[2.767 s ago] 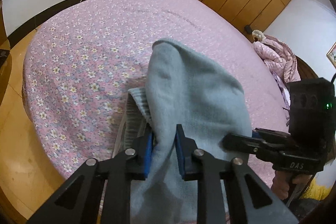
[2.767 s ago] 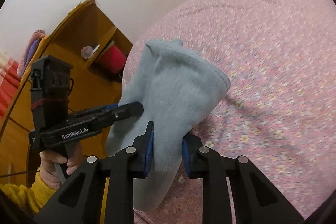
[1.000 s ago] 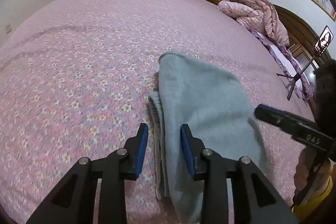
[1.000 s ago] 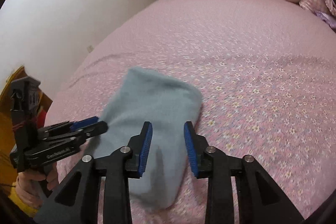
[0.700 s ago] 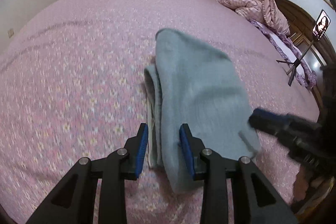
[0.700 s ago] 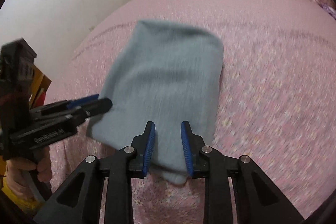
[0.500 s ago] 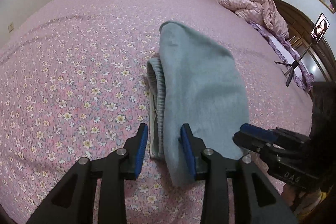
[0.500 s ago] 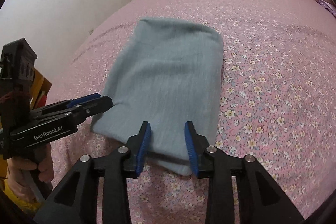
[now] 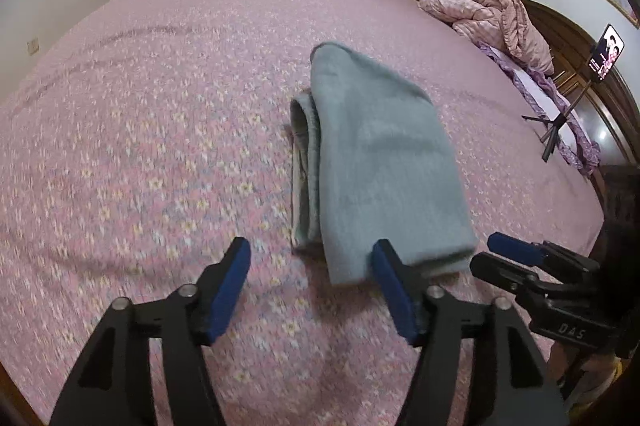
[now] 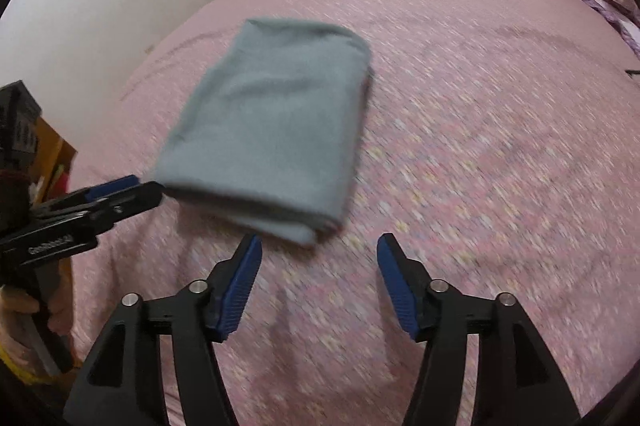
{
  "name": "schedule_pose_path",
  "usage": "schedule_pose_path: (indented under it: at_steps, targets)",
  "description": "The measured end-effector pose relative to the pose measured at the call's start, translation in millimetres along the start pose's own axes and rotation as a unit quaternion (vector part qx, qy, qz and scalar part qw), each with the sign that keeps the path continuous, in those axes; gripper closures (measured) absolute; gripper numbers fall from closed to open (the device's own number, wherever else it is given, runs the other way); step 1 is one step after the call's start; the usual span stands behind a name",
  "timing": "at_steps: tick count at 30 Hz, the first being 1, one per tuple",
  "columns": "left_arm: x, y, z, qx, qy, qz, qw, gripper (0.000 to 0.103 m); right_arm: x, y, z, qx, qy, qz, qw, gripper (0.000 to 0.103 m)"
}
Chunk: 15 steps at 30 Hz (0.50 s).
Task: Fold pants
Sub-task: 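Open both grippers and pull them back from the folded pants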
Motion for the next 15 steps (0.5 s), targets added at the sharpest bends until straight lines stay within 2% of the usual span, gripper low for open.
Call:
schedule_pose_path:
  at_steps: [3, 8, 13, 15]
  targets:
    - [-2, 11, 5, -0.001, -0.002, -0.015, 0.9999, 0.028, 2, 7, 4, 0.006, 0.024, 0.0, 1.0, 0.038]
    - [-10, 28, 17, -0.006, -0.006, -0.03, 0.9995, 0.013, 1, 22, 10, 0.001, 0.05, 0.001, 0.999, 0.025]
    - [-21, 39, 24, -0.008, -0.02, -0.044, 0.9988, 0.004, -18, 30, 14, -0.002, 0.071, -0.025, 0.997, 0.024]
    - [-25, 41, 28, -0.018, -0.036, -0.047, 0.9981, 0.003, -18, 30, 13, 0.001, 0.078, -0.018, 0.997, 0.024]
Point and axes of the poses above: each gripper's, at about its wrist camera, not at the fingertips, and x roughly against the way its jaws point, z to its right, y to its underside, the point moved 1 cm from there along -x, roughly the way its jaws point
